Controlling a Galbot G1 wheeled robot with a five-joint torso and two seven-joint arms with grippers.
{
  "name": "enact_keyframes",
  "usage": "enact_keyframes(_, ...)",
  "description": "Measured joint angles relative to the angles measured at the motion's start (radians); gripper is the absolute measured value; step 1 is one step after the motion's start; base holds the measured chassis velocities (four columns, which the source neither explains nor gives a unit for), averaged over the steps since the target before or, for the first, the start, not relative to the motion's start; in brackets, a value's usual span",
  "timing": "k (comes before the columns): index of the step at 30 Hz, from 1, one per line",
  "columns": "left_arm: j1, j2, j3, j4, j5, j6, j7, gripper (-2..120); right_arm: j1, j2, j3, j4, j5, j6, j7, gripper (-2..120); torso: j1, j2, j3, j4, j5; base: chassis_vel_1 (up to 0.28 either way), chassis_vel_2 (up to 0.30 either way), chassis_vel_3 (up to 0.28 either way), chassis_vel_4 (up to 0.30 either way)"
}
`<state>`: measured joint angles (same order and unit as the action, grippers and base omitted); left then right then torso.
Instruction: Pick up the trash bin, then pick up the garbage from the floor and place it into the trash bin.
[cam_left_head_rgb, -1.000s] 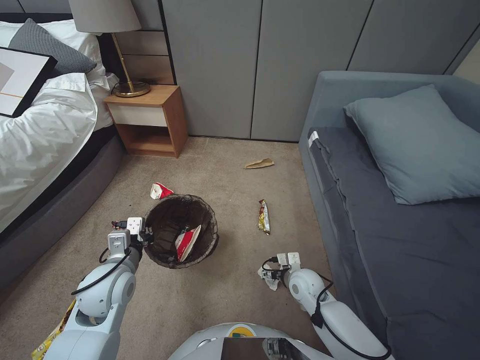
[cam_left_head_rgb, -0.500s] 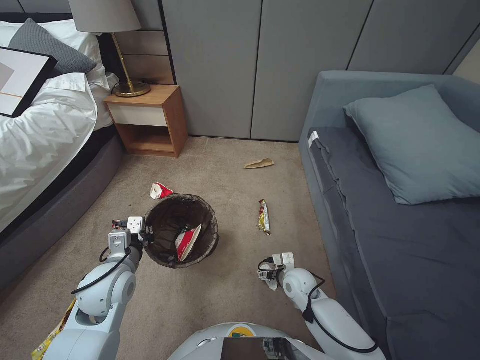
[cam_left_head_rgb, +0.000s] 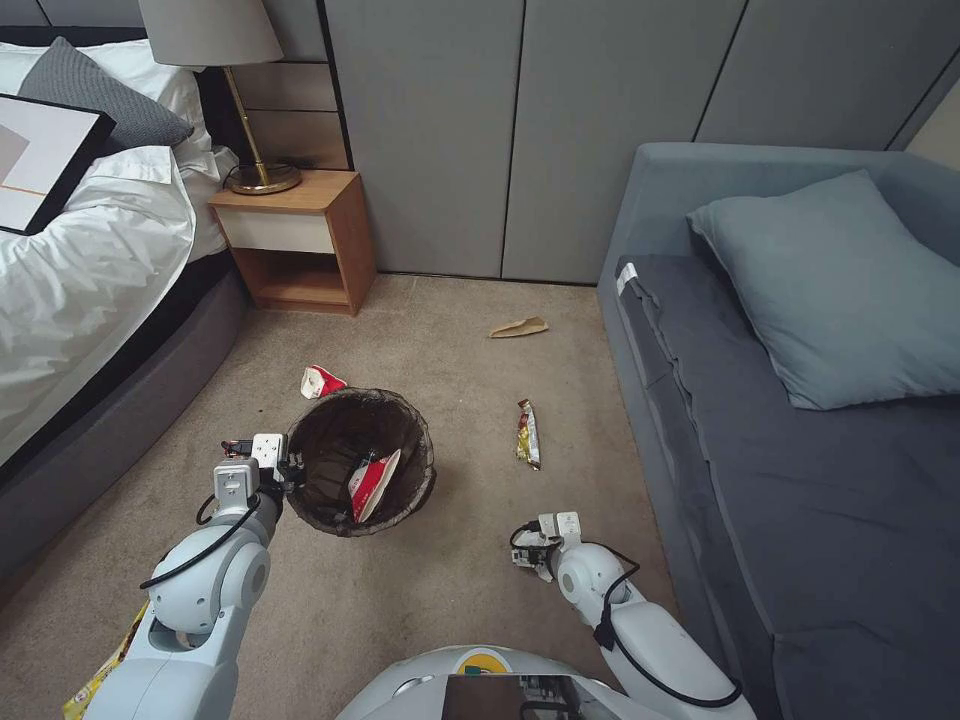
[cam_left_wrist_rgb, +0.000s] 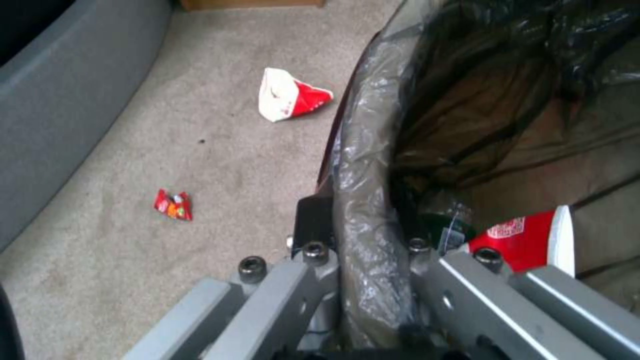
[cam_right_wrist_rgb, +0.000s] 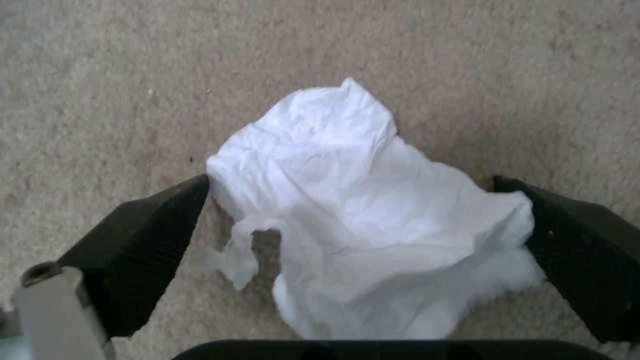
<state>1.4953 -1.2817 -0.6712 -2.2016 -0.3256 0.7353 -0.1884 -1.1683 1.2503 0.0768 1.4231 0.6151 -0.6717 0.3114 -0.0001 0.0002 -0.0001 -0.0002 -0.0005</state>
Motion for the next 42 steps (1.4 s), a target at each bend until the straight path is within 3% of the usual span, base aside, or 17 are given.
enact_keyframes(5, -0.001, -0.002, 0.000, 0.002, 0.000, 0.000, 0.001, 3, 0.008, 0.009, 0.006, -0.027, -0.020, 0.015, -0.011, 93, 0.000, 0.000, 0.000, -0.0006, -0.0007, 0.000, 0.000, 0.000, 0.000)
enact_keyframes(7, -0.001, -0.001, -0.004, 0.002, 0.000, 0.000, 0.001, 3, 0.008, 0.012, 0.011, -0.038, -0.035, 0.024, -0.016, 93, 0.000, 0.000, 0.000, 0.0005, 0.0002, 0.000, 0.000, 0.000, 0.000)
enact_keyframes(13, -0.001, 0.001, -0.007, 0.004, 0.000, 0.000, 0.001, 3, -0.004, 0.010, 0.020, -0.029, -0.036, 0.026, -0.018, 93, 0.000, 0.000, 0.000, 0.0008, 0.0011, 0.000, 0.000, 0.000, 0.000)
enact_keyframes(17, -0.007, -0.002, -0.003, 0.008, 0.000, 0.000, 0.001, 3, -0.015, 0.008, 0.022, -0.015, -0.037, 0.020, -0.016, 85, 0.000, 0.000, 0.000, 0.0000, 0.0005, 0.000, 0.000, 0.000, 0.000)
enact_keyframes(34, -0.013, -0.004, 0.000, 0.017, -0.001, 0.000, 0.002, 3, -0.088, -0.014, 0.011, 0.107, 0.040, -0.030, 0.052, 41, 0.000, 0.000, 0.000, 0.0006, 0.0011, 0.000, 0.000, 0.000, 0.000)
enact_keyframes(36, -0.014, -0.004, 0.000, 0.019, 0.000, 0.000, 0.002, 3, -0.097, -0.025, 0.010, 0.134, 0.064, -0.041, 0.061, 30, 0.000, 0.000, 0.000, 0.0002, 0.0012, 0.000, 0.000, 0.000, 0.000)
enact_keyframes(38, -0.014, -0.004, 0.000, 0.019, 0.000, 0.000, 0.002, 3, -0.098, -0.026, 0.009, 0.136, 0.066, -0.043, 0.062, 30, 0.000, 0.000, 0.000, 0.0002, 0.0012, 0.000, 0.000, 0.000, 0.000)
enact_keyframes(39, -0.014, -0.004, 0.000, 0.020, -0.001, 0.000, 0.002, 3, -0.102, -0.032, 0.009, 0.155, 0.081, -0.051, 0.069, 18, 0.000, 0.000, 0.000, 0.0003, 0.0015, 0.000, 0.000, 0.000, 0.000)
enact_keyframes(42, -0.015, -0.005, 0.002, 0.022, 0.000, 0.000, 0.002, 3, -0.114, -0.045, 0.011, 0.198, 0.102, -0.058, 0.085, 10, 0.000, 0.000, 0.000, 0.0005, 0.0006, 0.000, 0.000, 0.000, 0.000)
